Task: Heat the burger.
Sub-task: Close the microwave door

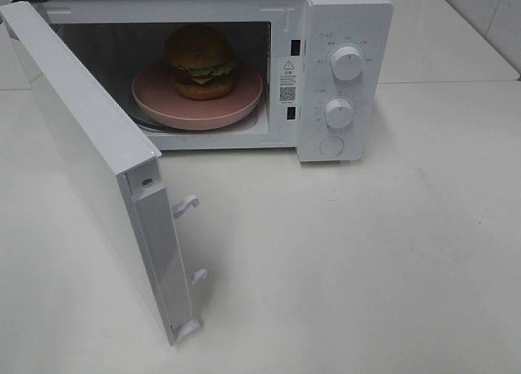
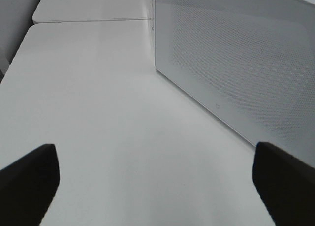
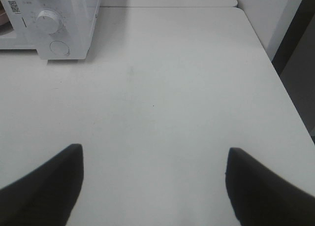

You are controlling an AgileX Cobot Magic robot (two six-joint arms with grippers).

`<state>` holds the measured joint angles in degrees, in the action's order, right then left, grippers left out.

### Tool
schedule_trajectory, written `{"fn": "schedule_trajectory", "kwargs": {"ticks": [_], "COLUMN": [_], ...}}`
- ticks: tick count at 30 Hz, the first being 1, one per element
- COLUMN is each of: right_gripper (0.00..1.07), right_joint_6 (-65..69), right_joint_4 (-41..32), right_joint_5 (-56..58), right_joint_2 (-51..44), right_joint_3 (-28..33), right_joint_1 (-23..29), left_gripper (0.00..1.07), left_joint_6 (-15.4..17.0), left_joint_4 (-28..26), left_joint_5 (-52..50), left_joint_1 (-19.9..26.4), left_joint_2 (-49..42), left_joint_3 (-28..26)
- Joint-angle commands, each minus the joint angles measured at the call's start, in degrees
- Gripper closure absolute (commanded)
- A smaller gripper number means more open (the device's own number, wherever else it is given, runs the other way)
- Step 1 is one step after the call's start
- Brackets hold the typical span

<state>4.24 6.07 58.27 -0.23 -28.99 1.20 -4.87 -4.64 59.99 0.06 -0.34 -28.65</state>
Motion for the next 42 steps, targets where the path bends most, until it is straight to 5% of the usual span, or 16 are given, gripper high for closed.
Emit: {"fn": "schedule_trajectory", "kwargs": {"ticks": [1, 21, 25, 34, 38, 42], "right_gripper": [0.31, 0.31, 0.31, 0.31, 0.31, 0.31], "right_joint_6": [-0.63, -0.63, -0.63, -0.63, -0.63, -0.63], "right_joint_4": [-0.17, -0.17, -0.17, -0.17, -0.17, -0.17], "right_joint_5": [-0.57, -0.57, -0.57, -0.57, -0.57, -0.57], "right_joint_2": [-1.49, -1.49, -1.49, -1.49, -1.49, -1.49], "right_joint_3": [0.17, 0.17, 0.17, 0.17, 0.17, 0.17], "right_joint_1": [-0.46, -0.46, -0.46, -0.46, -0.46, -0.46], "left_gripper": [0.07, 0.08, 0.15, 0.5, 0.84, 1.03], "left_joint_6": [0.23, 0.97, 1.03, 1.03, 0.34, 0.4], "left_joint_4": [-0.23, 0.11, 0.11, 0.46, 1.43, 1.43], "left_joint_5": [-0.57, -1.66, -8.48, -20.8, -30.83, -34.84], "left_joint_1": [-0.23, -0.23, -0.23, -0.23, -0.23, -0.23], "left_joint_2": [-0.97, 0.86, 4.7, 14.67, 19.08, 22.23], "left_joint_3": [0.23, -0.63, -2.12, -1.6, 0.34, 1.26]}}
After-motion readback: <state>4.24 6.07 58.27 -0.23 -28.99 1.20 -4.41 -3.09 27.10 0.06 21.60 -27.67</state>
